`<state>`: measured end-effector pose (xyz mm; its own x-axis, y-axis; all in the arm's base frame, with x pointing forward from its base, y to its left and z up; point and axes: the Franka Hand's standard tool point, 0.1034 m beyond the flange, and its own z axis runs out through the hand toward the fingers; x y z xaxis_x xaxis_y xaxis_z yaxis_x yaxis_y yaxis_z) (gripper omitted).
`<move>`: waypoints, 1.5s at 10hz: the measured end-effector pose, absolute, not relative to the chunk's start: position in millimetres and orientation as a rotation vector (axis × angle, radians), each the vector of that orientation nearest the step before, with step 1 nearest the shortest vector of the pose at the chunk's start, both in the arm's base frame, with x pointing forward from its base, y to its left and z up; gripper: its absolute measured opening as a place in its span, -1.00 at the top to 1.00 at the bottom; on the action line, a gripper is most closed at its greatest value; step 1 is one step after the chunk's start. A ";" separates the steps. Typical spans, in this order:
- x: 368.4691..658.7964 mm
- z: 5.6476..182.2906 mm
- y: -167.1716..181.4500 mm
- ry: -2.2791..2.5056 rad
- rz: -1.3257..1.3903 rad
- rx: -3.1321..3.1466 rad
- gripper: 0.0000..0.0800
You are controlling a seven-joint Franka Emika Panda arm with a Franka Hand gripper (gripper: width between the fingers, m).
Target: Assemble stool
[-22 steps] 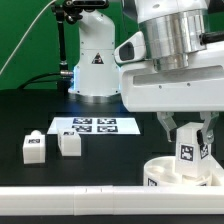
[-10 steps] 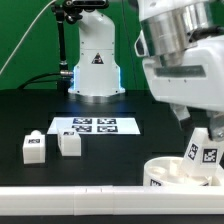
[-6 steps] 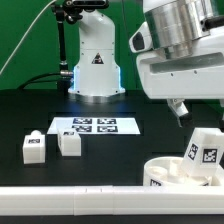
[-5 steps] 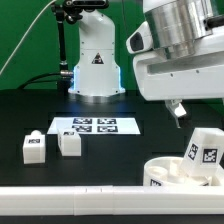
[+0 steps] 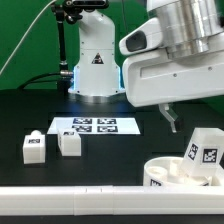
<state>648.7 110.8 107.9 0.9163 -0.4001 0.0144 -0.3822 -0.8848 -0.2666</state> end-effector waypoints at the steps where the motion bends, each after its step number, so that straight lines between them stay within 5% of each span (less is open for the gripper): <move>1: 648.6 106.9 109.6 0.492 -0.112 -2.840 -0.62; 15: 648.7 106.1 103.3 -1.250 -0.255 -2.767 -0.62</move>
Offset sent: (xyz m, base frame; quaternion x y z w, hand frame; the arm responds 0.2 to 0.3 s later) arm 0.0000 0.0000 0.0000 0.0000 0.0000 -0.1938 0.9810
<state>648.7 103.3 106.1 0.6504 0.7353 0.1903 0.7512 -0.6599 -0.0174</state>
